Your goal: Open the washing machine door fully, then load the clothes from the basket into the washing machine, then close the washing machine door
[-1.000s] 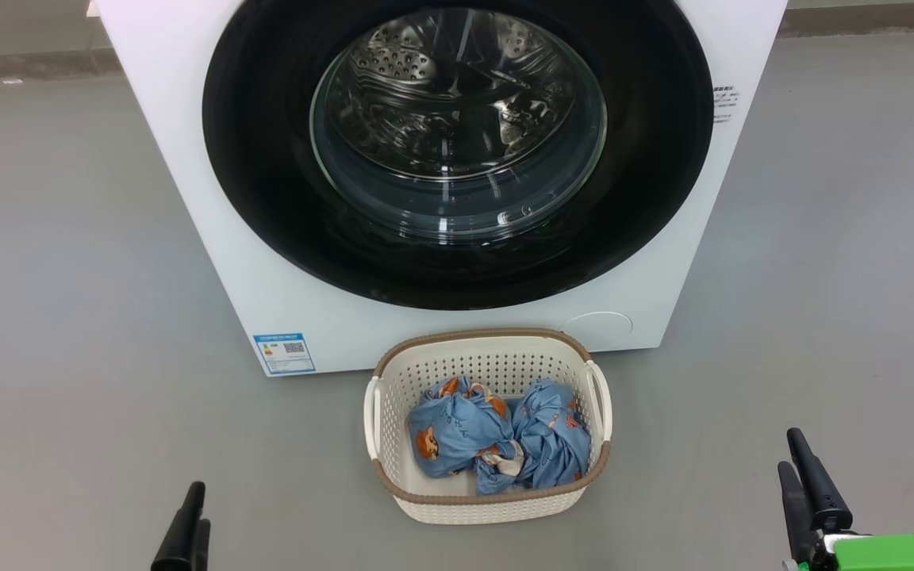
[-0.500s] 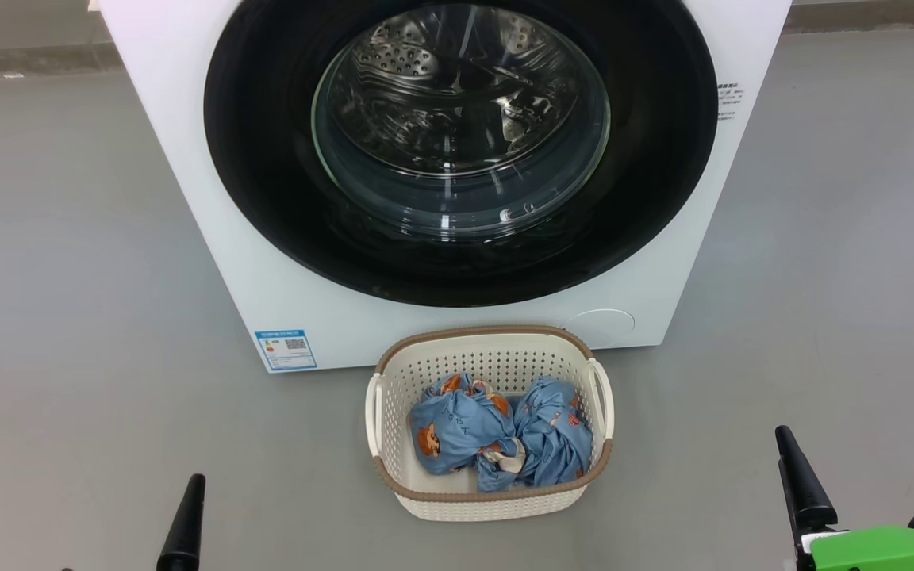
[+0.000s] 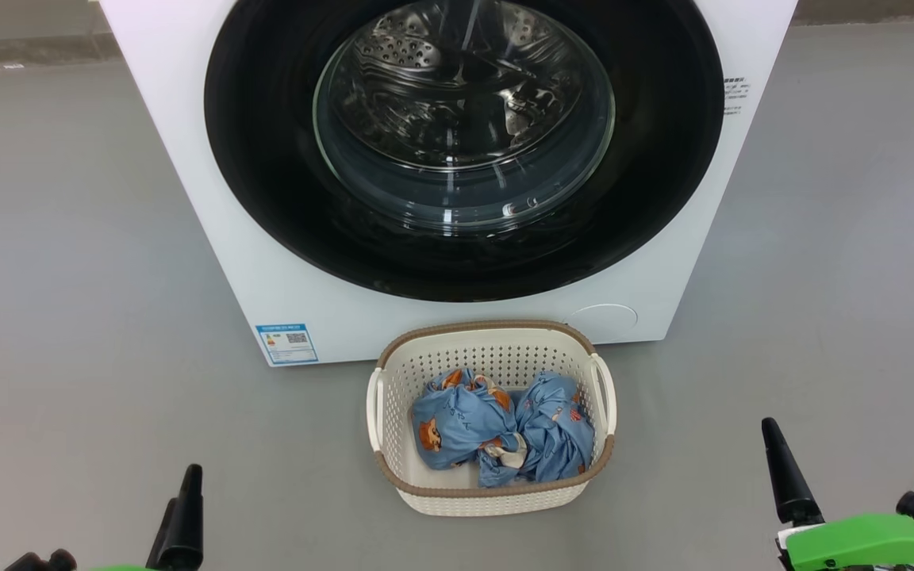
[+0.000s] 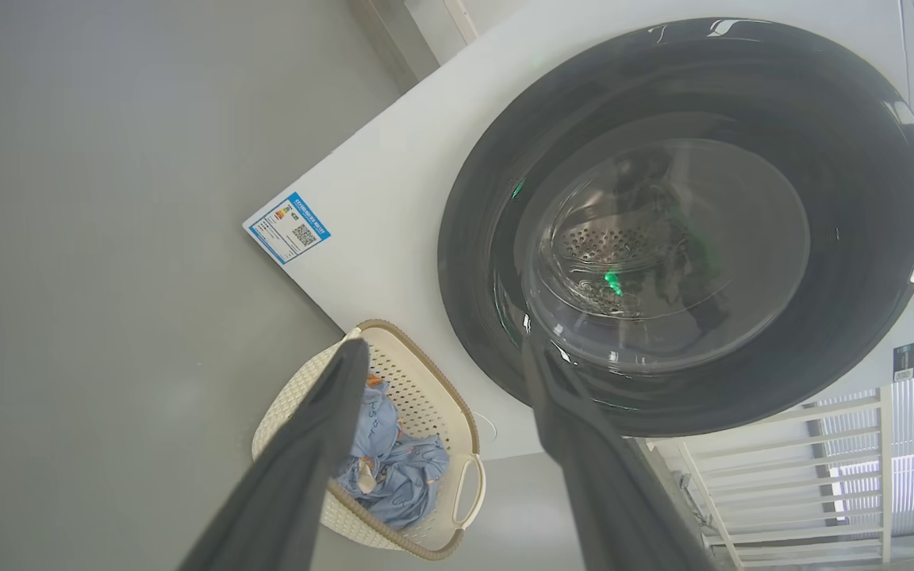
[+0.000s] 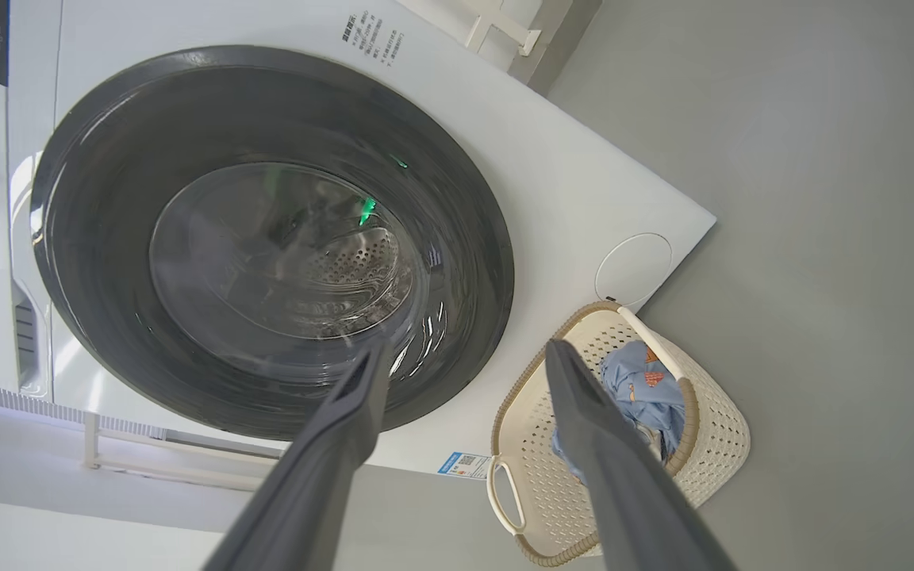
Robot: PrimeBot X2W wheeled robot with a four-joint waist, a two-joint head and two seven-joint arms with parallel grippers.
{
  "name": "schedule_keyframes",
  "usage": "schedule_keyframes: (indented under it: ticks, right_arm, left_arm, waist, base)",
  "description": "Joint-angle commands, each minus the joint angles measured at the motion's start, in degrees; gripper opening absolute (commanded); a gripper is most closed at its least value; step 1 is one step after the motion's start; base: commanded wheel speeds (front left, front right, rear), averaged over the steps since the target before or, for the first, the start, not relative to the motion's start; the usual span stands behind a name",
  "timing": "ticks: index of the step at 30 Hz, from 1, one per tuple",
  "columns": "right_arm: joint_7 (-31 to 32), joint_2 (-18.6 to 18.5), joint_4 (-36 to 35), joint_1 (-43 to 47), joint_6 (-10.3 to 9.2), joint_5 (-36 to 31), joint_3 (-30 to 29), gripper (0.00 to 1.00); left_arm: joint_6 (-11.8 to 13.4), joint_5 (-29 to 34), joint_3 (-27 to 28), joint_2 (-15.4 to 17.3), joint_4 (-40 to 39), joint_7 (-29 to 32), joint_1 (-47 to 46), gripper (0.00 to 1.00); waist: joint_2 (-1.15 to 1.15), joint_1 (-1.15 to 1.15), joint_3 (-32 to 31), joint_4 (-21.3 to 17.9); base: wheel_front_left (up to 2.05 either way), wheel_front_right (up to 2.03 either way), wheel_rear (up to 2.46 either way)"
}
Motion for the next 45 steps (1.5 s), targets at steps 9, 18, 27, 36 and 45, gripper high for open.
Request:
schedule_keyframes:
  ticks: [9, 18, 27, 36, 45]
  right_arm:
    - [-1.9, -0.4, -0.2, -2.9, 0.04, -7.4, 2.2, 1.0]
    - [-3.3, -0.5, 0.4, -3.3, 0.04, -13.0, 3.1, 1.0]
    - [-4.7, -0.5, 0.8, -3.6, 0.05, -18.4, 3.7, 1.0]
    - [-6.0, -0.4, 1.1, -4.0, 0.05, -23.9, 4.2, 1.0]
    - [-7.4, -0.4, 1.9, -4.5, 0.06, -29.4, 5.0, 1.0]
  left_arm:
    - [-0.1, 8.4, 1.0, 0.9, -2.5, -2.0, -2.0, 1.0]
    - [-0.1, 15.1, 0.9, 1.0, -3.1, -3.4, -2.0, 1.0]
    - [-0.2, 21.5, 0.7, 1.2, -3.5, -4.8, -1.9, 1.0]
    - [-0.2, 27.8, 0.7, 1.4, -4.2, -6.2, -1.9, 1.0]
    - [-0.2, 33.9, 0.9, 1.5, -5.1, -7.6, -2.0, 1.0]
  waist:
    - [0.0, 0.0, -0.4, 0.1]
    - [0.0, 0.0, -0.4, 0.4]
    - [0.0, 0.0, -0.7, 0.7]
    - [0.0, 0.0, -0.7, 1.1]
    - [0.0, 0.0, -0.4, 1.4]
  base:
    - [0.0, 0.0, 0.0]
    - [0.0, 0.0, 0.0]
    - [0.0, 0.0, 0.0]
    - [0.0, 0.0, 0.0]
    - [0.0, 0.0, 0.0]
